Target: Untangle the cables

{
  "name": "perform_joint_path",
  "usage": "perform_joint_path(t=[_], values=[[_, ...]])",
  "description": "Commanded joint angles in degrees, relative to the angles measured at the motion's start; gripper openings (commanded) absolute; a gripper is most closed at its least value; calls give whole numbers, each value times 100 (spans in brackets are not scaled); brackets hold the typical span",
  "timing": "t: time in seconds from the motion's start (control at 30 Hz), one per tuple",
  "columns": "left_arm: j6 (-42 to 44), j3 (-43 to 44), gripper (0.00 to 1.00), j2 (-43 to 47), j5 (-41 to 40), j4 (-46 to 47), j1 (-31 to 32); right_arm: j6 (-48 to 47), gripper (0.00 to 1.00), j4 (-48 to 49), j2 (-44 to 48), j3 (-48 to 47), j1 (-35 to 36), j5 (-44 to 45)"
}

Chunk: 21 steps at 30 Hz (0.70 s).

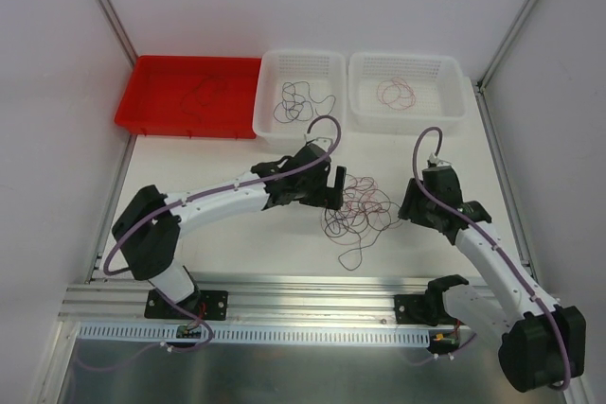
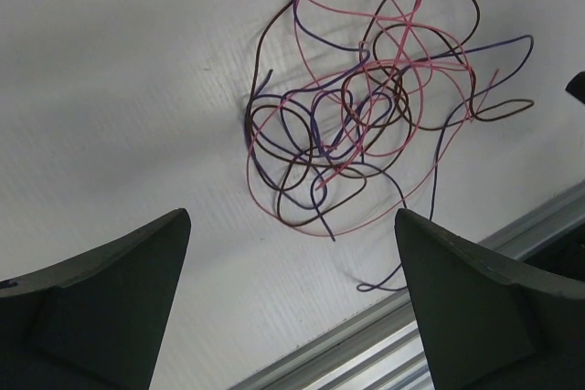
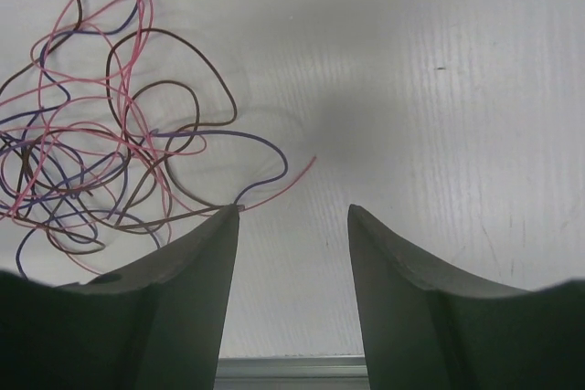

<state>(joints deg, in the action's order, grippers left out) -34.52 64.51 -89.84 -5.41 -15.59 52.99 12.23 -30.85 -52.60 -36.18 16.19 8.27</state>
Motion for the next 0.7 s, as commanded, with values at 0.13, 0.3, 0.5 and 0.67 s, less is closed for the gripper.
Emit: perform_joint_path(t=[0.13,0.3,0.5,0.67], values=[[341,1019,94,-937,-92,21,255,-283,55,896,-444,331,-238,-1012],[464,1388,91,-1570,-118,13,317,-247,55,1204,-786,437,-388,-1100],[561,1564,81,-2089,-381,-22,317,-230,55,1494,-1103,454,-555,-1301],[534,1547,52,-2266,-549,-58,317,-195,51,1766,-1577,428,-546,-1548]])
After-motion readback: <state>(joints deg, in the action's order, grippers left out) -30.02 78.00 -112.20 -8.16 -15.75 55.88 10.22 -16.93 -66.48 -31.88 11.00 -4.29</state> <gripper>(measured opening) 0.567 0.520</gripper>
